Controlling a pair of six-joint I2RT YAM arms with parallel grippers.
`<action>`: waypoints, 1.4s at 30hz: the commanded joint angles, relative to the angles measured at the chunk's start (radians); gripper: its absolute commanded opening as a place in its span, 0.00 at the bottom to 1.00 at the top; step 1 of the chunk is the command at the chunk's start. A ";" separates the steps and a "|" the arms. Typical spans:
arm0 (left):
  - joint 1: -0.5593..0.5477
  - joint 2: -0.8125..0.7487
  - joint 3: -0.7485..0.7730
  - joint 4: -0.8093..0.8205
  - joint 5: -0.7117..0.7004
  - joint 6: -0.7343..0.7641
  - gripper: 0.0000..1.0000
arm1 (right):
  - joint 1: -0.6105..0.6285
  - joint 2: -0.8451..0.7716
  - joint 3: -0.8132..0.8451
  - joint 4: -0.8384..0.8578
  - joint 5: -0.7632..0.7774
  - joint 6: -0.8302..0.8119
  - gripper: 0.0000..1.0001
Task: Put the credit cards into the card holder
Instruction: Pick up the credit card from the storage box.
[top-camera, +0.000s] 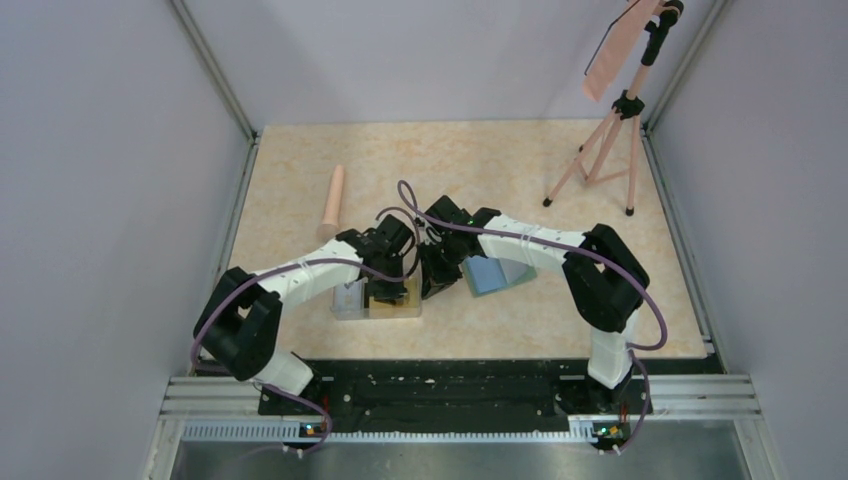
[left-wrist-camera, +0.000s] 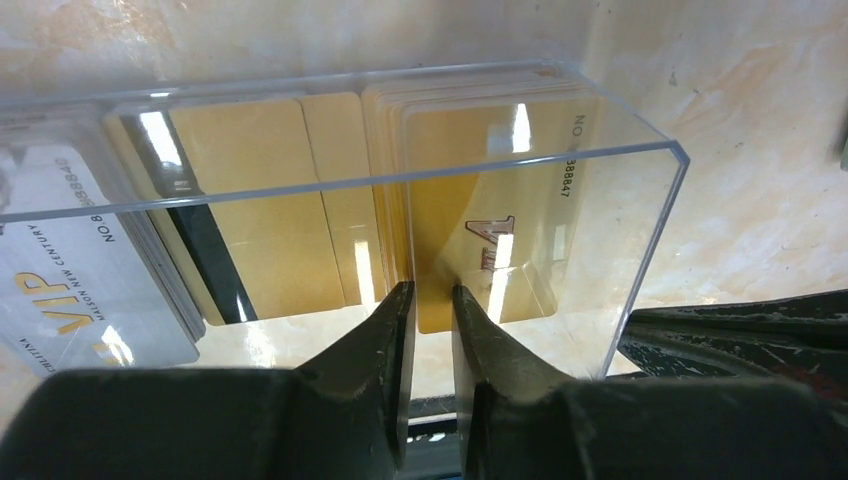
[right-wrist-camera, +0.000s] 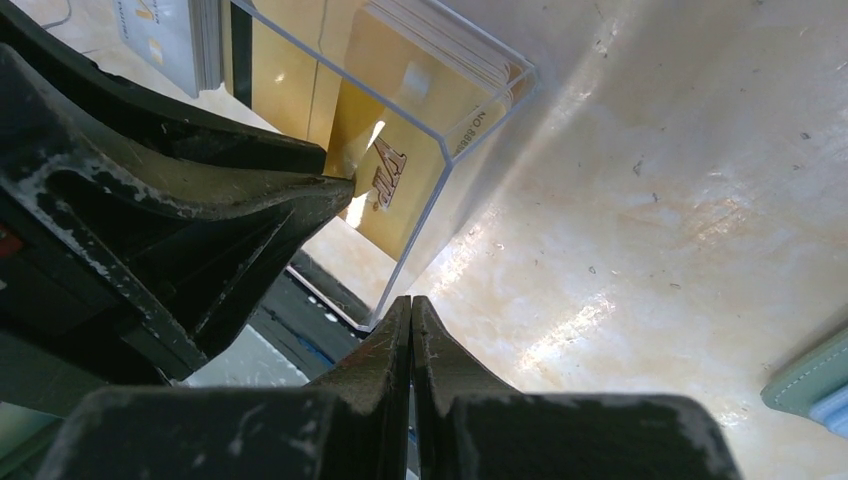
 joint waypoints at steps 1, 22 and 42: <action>-0.031 0.023 0.056 -0.020 -0.034 0.023 0.25 | 0.004 -0.050 0.000 0.022 -0.016 -0.011 0.00; -0.047 -0.096 0.044 0.011 -0.039 -0.020 0.03 | 0.004 -0.052 0.005 0.022 -0.018 -0.009 0.00; -0.012 -0.238 -0.115 0.231 0.091 -0.110 0.16 | 0.004 -0.070 -0.008 0.022 -0.012 -0.007 0.00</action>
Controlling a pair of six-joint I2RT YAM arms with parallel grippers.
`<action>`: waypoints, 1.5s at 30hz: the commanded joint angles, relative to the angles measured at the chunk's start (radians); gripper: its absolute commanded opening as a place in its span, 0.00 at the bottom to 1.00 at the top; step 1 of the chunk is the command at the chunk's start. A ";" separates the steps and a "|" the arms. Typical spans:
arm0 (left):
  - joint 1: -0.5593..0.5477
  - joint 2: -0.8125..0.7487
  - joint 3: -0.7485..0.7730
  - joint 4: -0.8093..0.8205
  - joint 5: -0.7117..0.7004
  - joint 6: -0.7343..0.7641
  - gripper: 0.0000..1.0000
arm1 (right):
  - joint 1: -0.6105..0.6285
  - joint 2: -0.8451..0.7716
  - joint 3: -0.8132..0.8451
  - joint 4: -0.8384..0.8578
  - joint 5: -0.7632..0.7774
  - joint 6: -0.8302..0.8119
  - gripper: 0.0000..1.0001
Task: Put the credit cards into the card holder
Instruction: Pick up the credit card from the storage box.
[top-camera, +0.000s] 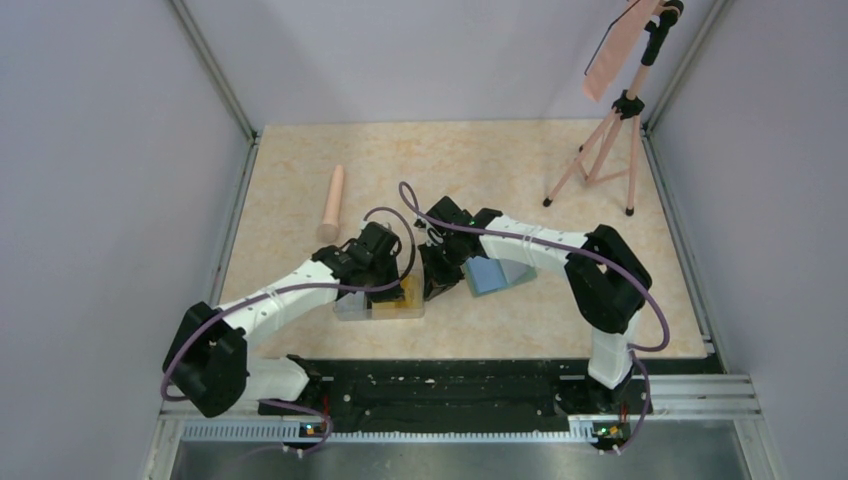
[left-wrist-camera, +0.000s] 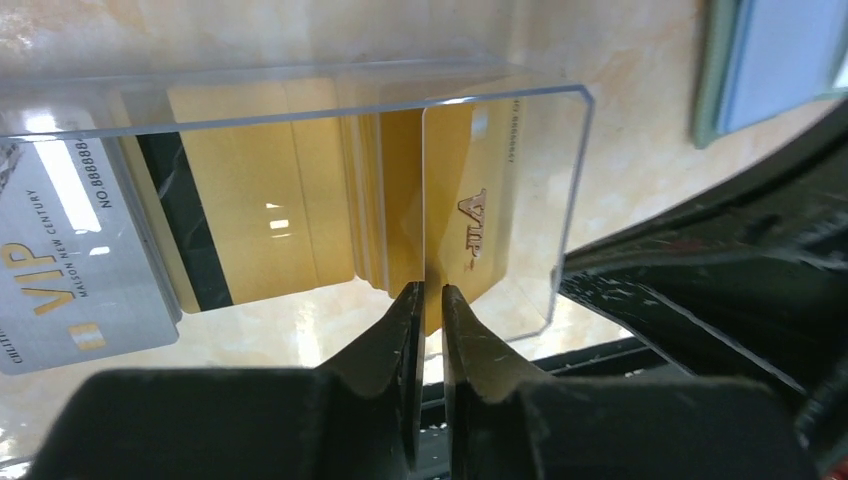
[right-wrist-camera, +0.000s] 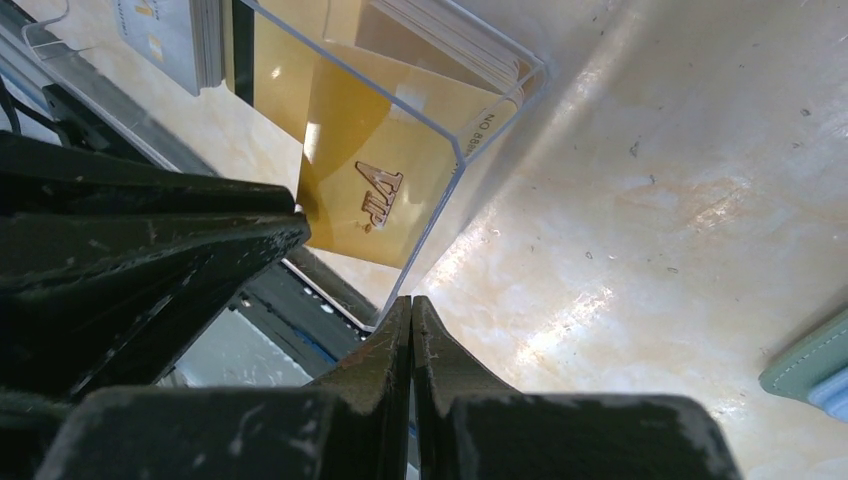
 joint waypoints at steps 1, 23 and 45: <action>0.001 -0.043 0.005 0.118 0.082 -0.026 0.15 | 0.004 -0.061 0.003 0.036 -0.011 -0.007 0.00; 0.033 -0.068 -0.097 0.309 0.200 -0.073 0.16 | 0.001 -0.072 0.002 0.036 -0.013 -0.006 0.00; 0.034 -0.028 -0.086 0.301 0.186 -0.075 0.14 | -0.005 -0.078 -0.001 0.037 -0.015 -0.008 0.00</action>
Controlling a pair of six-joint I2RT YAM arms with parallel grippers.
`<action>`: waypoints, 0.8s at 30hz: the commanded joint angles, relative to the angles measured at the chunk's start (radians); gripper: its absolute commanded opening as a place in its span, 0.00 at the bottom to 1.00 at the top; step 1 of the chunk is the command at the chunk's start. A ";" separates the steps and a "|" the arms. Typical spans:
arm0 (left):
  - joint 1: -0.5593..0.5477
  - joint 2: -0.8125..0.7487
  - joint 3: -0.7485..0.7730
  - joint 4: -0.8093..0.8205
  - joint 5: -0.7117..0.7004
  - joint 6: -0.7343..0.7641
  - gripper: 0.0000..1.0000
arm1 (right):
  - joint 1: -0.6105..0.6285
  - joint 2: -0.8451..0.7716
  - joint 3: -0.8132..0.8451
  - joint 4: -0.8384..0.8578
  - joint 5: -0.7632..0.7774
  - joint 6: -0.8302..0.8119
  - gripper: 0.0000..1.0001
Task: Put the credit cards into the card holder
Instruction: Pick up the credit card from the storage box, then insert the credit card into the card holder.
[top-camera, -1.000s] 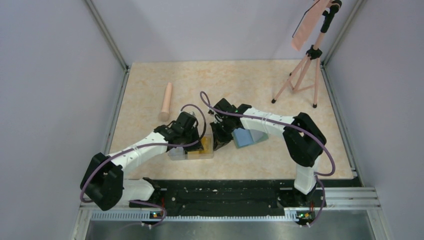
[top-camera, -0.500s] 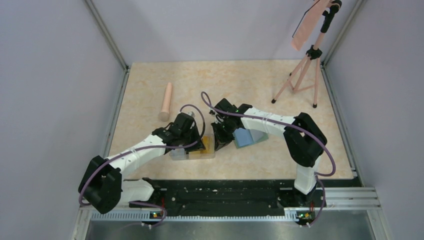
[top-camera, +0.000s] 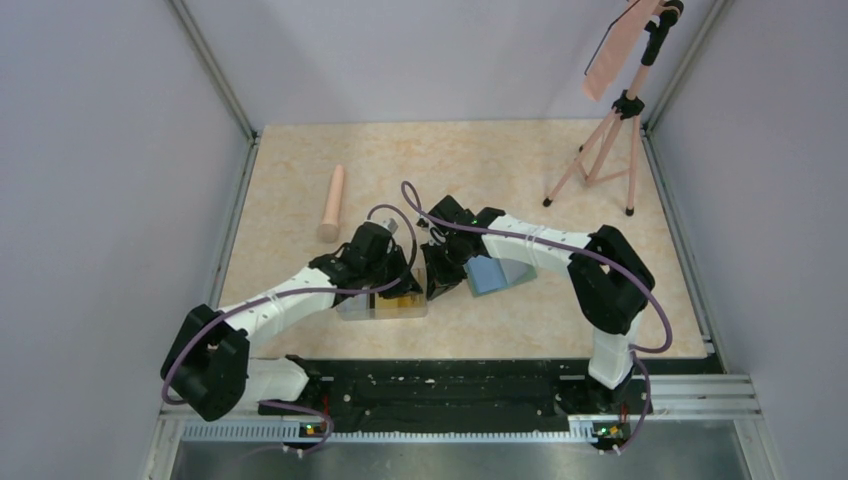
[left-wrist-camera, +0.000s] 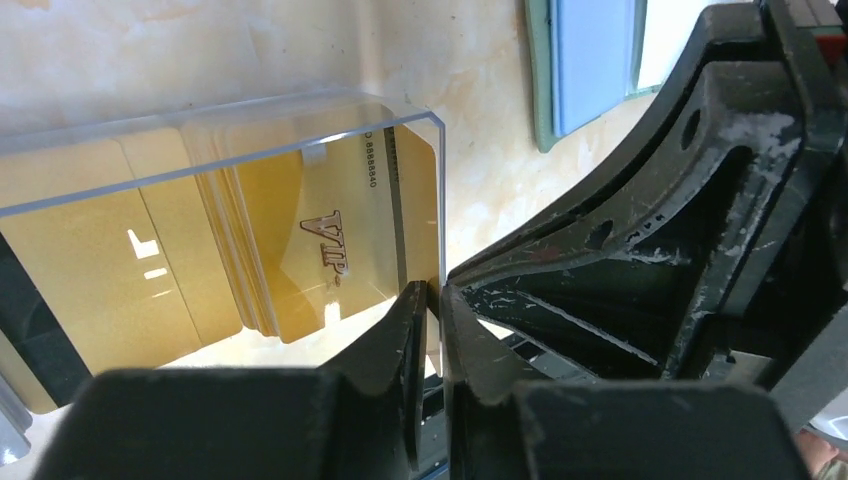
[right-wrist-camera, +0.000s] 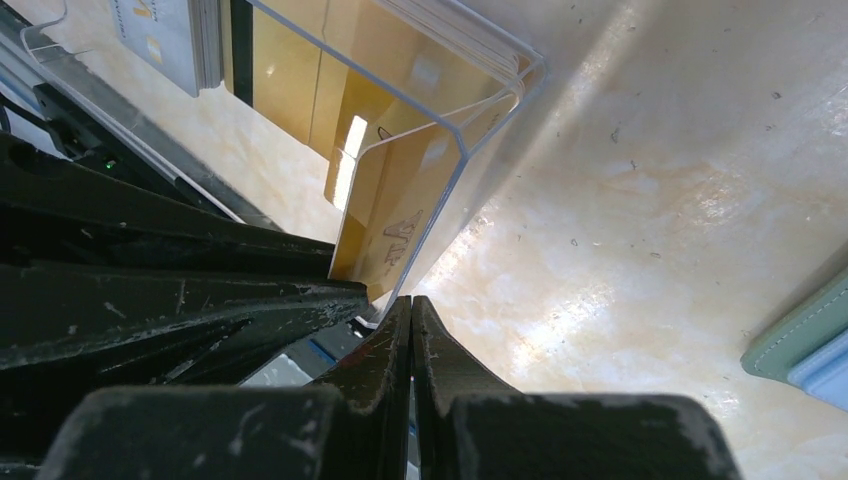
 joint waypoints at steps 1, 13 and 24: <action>-0.003 0.017 0.021 -0.014 -0.035 -0.011 0.11 | 0.004 -0.065 0.008 0.054 -0.023 0.001 0.00; -0.003 -0.086 0.053 -0.092 -0.108 -0.007 0.00 | -0.017 -0.135 0.007 0.054 0.004 -0.005 0.26; -0.001 -0.427 0.004 -0.061 -0.090 -0.025 0.00 | -0.170 -0.438 -0.176 0.238 -0.160 0.017 0.82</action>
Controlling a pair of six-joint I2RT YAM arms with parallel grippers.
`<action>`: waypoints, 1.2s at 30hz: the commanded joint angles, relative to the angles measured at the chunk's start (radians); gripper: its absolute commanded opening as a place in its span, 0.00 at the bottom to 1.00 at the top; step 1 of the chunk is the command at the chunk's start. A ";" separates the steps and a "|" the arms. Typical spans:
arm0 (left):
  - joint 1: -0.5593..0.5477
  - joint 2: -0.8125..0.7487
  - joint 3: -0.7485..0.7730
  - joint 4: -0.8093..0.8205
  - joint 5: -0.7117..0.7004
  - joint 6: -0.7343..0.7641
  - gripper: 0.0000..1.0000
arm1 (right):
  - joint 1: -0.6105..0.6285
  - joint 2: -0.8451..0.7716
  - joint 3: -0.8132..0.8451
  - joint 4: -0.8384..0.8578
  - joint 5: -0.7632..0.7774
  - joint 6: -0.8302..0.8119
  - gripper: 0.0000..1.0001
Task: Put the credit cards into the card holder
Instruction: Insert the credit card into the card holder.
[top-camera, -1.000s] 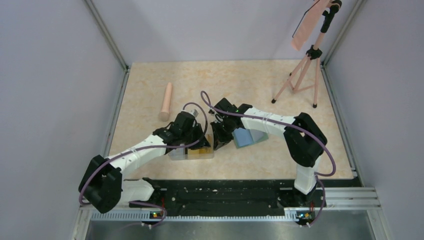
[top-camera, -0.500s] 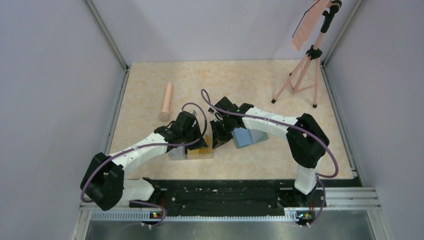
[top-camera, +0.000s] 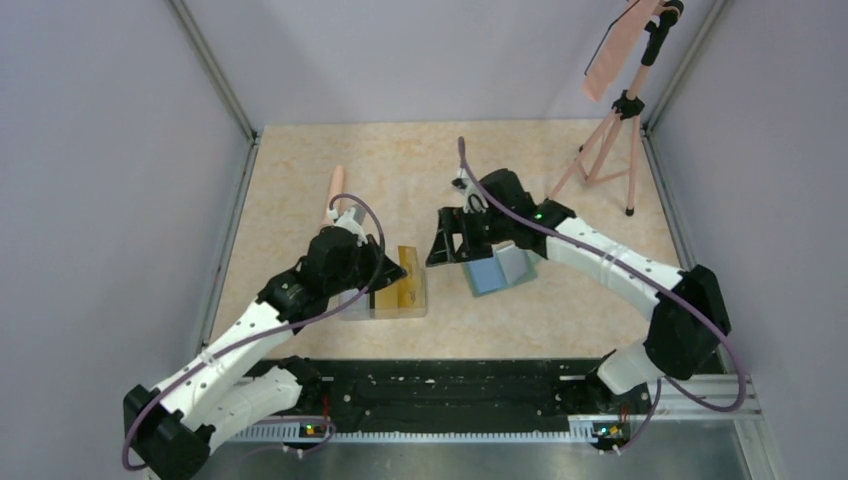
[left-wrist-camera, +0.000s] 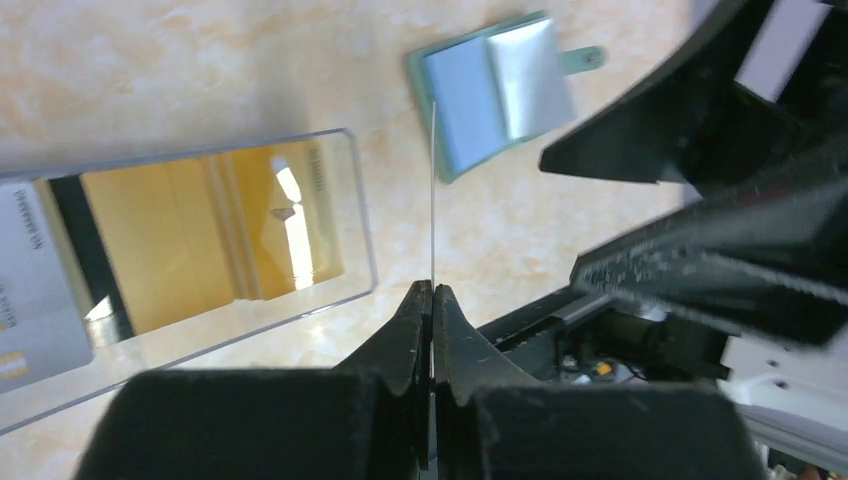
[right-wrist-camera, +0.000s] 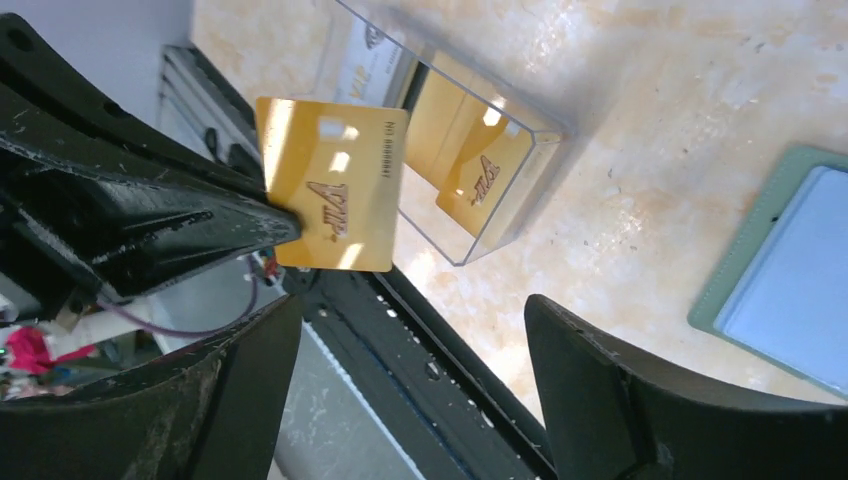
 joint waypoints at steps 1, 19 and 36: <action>-0.002 -0.116 -0.060 0.132 0.066 -0.033 0.00 | -0.102 -0.143 -0.111 0.172 -0.194 0.036 0.83; -0.007 -0.122 -0.269 0.861 0.449 -0.232 0.00 | -0.221 -0.257 -0.311 0.518 -0.627 0.221 0.46; -0.007 -0.088 -0.284 0.821 0.414 -0.234 0.28 | -0.223 -0.286 -0.357 0.660 -0.666 0.339 0.00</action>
